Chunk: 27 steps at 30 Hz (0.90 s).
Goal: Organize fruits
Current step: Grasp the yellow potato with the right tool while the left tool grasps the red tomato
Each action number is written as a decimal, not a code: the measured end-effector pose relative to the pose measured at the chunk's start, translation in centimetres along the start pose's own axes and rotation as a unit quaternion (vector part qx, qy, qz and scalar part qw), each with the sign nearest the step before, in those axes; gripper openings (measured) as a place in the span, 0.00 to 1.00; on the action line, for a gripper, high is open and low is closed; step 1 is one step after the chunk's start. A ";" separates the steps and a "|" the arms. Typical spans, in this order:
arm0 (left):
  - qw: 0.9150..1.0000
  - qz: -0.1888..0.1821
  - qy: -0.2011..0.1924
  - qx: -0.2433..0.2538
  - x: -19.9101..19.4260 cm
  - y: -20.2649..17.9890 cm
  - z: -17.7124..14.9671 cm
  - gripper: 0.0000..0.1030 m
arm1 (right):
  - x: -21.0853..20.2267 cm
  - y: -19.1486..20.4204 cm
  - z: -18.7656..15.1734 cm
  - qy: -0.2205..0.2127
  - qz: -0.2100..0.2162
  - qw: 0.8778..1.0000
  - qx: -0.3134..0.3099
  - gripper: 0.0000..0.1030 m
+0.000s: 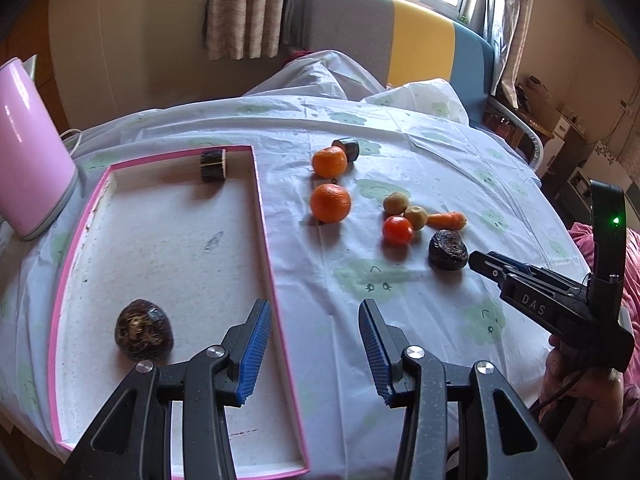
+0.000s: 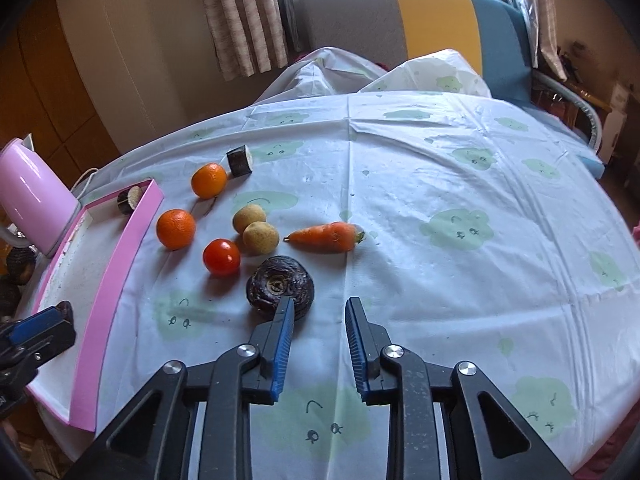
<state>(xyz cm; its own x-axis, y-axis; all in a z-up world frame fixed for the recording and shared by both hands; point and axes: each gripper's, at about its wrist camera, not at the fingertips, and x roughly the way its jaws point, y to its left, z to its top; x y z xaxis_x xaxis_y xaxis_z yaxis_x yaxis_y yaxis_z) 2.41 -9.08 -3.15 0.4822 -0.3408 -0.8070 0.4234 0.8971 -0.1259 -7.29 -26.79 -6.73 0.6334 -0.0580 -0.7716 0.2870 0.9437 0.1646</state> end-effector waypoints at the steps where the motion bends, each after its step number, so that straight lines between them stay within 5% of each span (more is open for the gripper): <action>1: 1.000 -0.001 0.002 0.000 0.2 -0.1 0.1 0.45 | 0.1 0.0 0.0 0.001 0.005 1.000 0.001 0.26; 27: 0.999 -0.027 0.033 -0.005 4.5 -1.3 2.7 0.45 | 5.8 4.2 4.6 0.022 0.027 0.996 -0.086 0.25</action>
<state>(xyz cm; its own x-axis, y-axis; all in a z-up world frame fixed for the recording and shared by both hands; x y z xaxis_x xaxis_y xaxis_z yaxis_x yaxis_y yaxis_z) 6.08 -12.49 -5.09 0.4081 -0.3695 -0.8348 0.4399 0.8809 -0.1748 0.86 -24.69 -7.69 0.6116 0.0058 -0.7912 0.1236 0.9870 0.1028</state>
